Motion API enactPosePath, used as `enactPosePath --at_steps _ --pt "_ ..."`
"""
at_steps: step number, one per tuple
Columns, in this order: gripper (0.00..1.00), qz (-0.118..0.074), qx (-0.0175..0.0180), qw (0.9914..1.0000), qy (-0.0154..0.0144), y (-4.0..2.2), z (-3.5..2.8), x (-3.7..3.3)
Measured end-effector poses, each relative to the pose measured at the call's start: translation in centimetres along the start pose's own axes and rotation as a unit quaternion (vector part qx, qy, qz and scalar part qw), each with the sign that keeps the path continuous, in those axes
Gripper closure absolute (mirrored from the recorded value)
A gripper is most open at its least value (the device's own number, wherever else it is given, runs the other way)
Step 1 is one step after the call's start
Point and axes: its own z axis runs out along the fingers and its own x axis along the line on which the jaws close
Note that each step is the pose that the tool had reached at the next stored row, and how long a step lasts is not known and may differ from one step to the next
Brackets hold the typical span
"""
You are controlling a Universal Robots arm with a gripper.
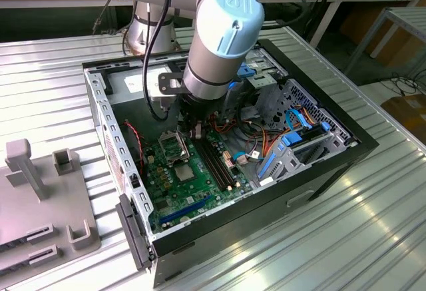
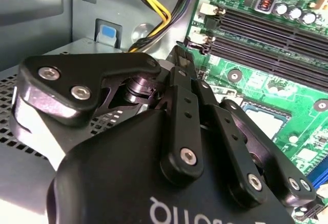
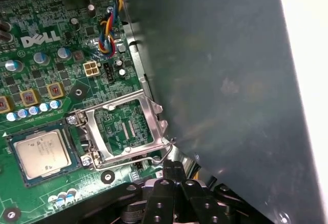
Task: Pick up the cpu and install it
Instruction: 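Close the cpu cover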
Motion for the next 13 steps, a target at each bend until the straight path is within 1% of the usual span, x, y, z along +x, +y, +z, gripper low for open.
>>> enactPosePath --at_steps 4,8,10,13 --pt "0.89 -0.005 -0.0012 0.99999 0.0 0.04 0.34 -0.12" --pt "0.89 -0.007 -0.0017 0.99997 0.0 0.0 0.52 -0.21" --pt "0.89 -0.008 -0.0019 0.99997 0.0 -0.24 0.57 -0.34" --pt "0.89 -0.008 -0.0019 0.99997 0.0001 -0.29 0.6 -0.41"
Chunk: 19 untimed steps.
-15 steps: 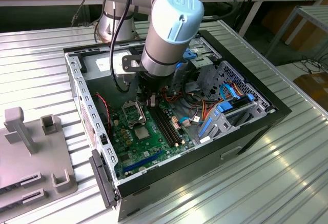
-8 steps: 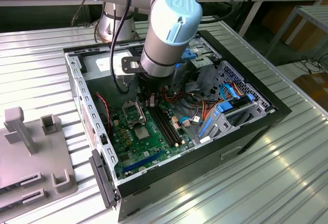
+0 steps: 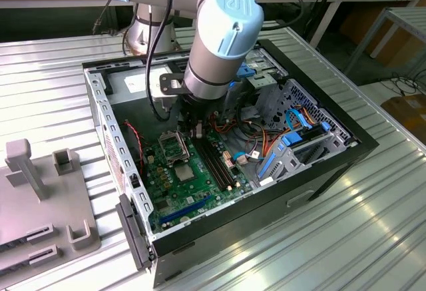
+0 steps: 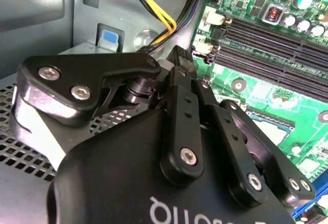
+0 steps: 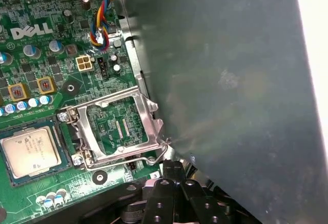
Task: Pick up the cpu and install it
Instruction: 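Close the cpu cover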
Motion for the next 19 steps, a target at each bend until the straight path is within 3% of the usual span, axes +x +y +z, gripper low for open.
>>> enactPosePath --at_steps 7,15,19 --pt "0.89 0.0 -0.0015 0.99998 -0.0058 0.61 0.26 0.21" --pt "0.89 -0.001 -0.0017 0.99998 -0.006 0.62 0.42 0.29" --pt "0.89 0.0 -0.0019 0.99998 -0.0058 0.62 0.04 0.2"
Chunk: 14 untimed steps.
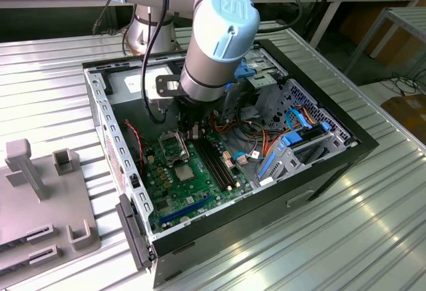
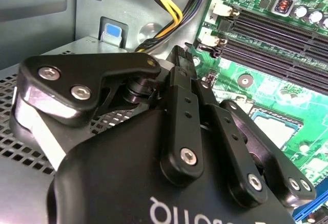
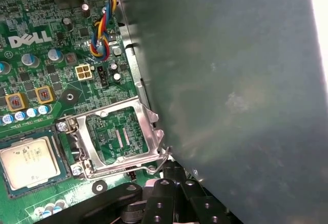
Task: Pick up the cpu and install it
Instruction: 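Close the cpu cover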
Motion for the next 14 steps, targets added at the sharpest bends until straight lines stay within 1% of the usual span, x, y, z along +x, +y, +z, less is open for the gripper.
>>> enactPosePath --at_steps 1,6,9,14 --pt "0.89 0.0 -0.0001 1.0 -0.0001 0.0 -0.03 0.0" --pt "0.89 0.0 -0.0006 1.0 0.0023 0.0 -0.15 0.01" --pt "0.89 0.001 -0.0023 0.99997 0.007 0.03 -0.27 -0.01" --pt "0.89 0.001 -0.0049 0.99992 0.0114 0.02 -0.71 -0.13"
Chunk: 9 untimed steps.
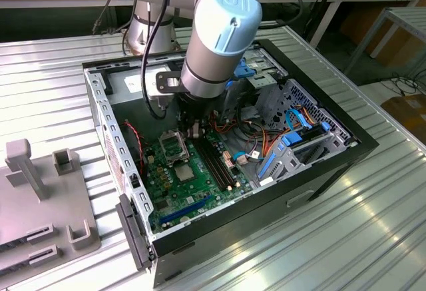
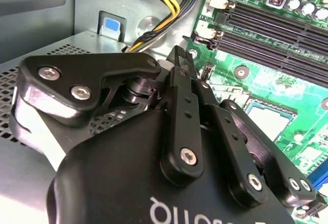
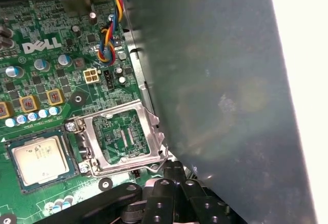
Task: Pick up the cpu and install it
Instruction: 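Close the cpu cover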
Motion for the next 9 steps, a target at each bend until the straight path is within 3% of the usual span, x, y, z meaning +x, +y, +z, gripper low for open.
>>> enactPosePath --at_steps 9 --pt "0.89 0.001 -0.0047 0.99996 0.007 0.02 -0.8 -0.18"
